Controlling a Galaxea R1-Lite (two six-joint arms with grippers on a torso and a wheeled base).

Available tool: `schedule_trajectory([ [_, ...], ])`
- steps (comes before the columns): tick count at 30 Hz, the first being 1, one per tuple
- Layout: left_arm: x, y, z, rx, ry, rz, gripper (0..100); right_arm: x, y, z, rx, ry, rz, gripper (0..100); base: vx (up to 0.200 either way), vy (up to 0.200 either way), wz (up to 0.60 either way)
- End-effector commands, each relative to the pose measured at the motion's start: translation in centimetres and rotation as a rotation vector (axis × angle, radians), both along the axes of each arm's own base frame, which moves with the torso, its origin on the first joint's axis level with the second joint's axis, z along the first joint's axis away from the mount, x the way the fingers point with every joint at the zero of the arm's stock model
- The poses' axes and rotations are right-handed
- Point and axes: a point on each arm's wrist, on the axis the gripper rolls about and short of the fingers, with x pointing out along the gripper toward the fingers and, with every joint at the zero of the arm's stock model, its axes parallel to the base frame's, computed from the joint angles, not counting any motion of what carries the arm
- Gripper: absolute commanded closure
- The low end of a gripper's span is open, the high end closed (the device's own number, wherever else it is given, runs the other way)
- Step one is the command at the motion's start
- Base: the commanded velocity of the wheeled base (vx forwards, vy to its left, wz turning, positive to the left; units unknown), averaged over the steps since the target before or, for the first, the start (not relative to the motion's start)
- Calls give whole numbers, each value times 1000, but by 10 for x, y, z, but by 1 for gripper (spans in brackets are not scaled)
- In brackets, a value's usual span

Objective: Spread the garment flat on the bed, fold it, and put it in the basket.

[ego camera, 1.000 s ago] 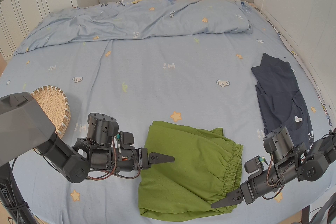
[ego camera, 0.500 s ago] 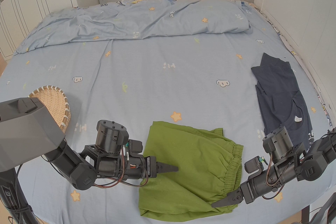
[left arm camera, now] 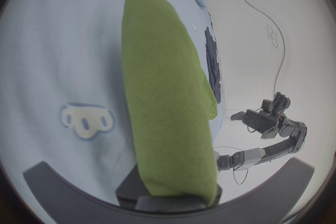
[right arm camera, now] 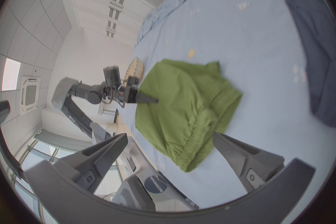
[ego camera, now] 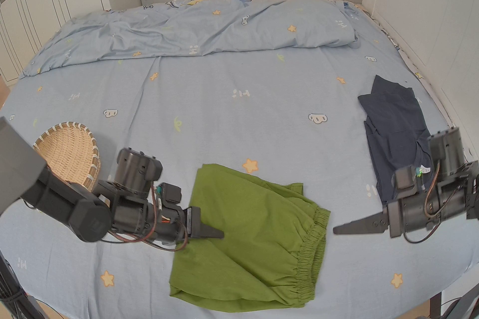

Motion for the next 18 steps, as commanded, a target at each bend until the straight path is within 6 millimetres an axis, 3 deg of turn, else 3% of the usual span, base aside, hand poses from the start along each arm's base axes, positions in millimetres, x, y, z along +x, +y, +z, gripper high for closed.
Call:
schedule_trajectory([
  [1,10,44,82,-28,-200,104,100,1,-29,56,48,-133,-129,0,0,0,0],
  [4,12,54,91,-18,-206,133,100,4,-30,55,45,-132,-133,0,0,0,0],
  [12,12,55,93,14,-218,105,100,2,-28,55,44,-127,-121,0,0,0,0],
  [18,-2,59,118,47,-189,97,100,2,-27,54,42,-121,-120,0,0,200,0],
])
